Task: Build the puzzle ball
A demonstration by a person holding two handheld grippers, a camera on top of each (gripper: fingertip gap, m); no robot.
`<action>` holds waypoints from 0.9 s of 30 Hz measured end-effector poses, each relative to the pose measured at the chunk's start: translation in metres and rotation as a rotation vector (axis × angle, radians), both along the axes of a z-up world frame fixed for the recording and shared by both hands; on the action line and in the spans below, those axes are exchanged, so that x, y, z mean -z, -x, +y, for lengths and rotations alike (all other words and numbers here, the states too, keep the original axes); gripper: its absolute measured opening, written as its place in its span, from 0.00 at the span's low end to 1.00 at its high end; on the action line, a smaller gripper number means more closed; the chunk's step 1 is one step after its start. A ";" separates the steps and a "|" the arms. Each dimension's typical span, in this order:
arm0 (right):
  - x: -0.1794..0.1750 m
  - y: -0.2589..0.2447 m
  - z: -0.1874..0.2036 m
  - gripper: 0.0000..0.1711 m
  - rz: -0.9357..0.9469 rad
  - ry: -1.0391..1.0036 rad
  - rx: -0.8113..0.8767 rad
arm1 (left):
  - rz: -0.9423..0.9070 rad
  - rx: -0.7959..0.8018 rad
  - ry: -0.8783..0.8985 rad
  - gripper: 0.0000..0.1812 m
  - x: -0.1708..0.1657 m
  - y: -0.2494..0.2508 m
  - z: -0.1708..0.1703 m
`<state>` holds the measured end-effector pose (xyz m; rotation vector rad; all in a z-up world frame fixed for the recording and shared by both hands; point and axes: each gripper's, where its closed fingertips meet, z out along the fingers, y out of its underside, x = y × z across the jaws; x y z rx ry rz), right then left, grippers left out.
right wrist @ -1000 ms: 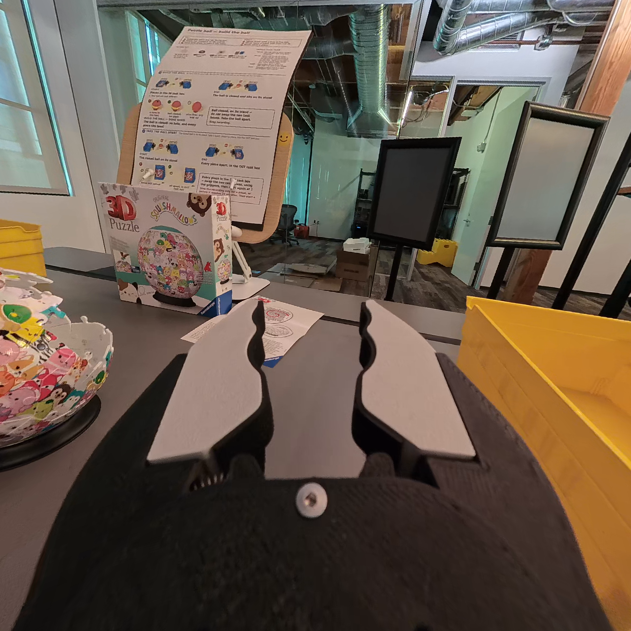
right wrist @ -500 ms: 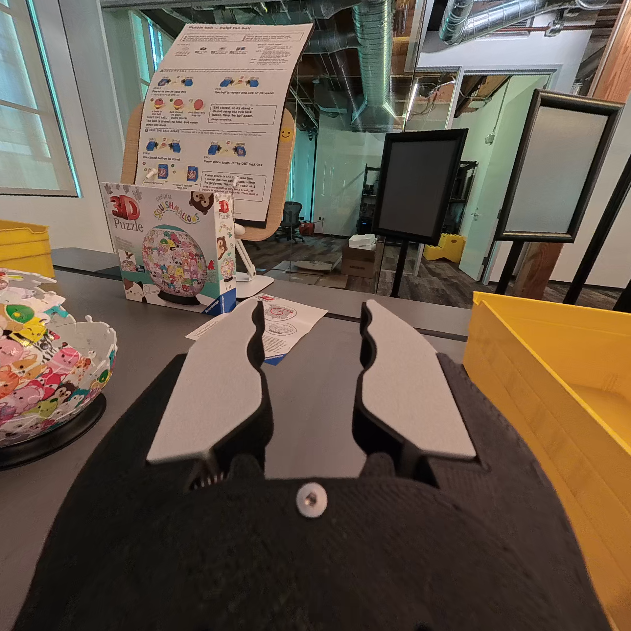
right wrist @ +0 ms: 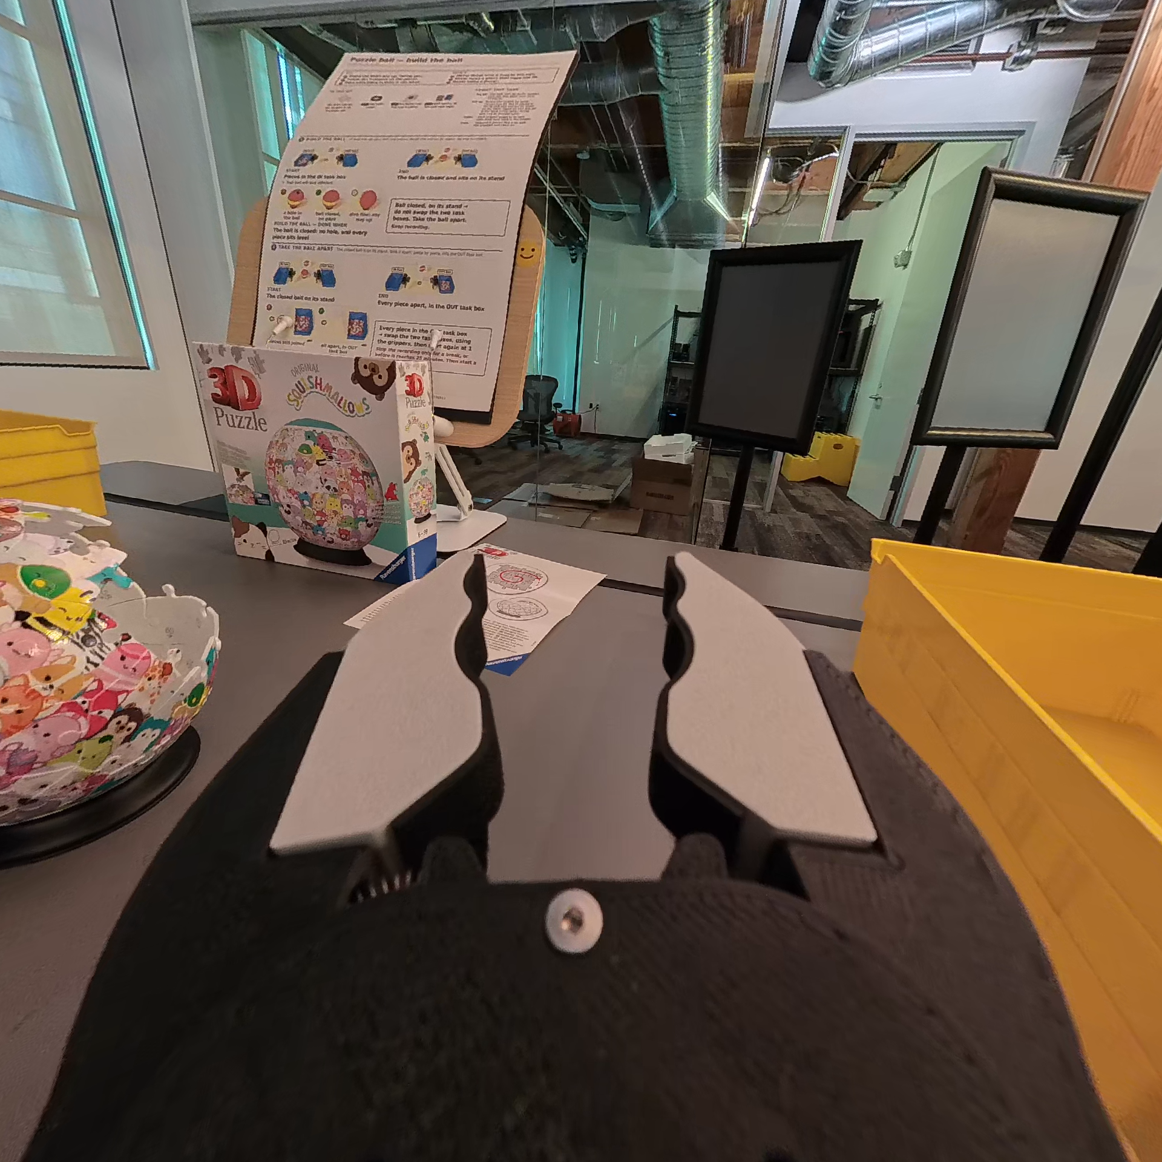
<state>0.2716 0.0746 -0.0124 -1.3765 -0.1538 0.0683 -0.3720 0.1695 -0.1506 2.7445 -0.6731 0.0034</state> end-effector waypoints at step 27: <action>-0.006 -0.002 -0.004 0.32 0.030 -0.027 -0.020 | -0.212 0.078 -0.655 0.16 -0.128 -0.011 0.031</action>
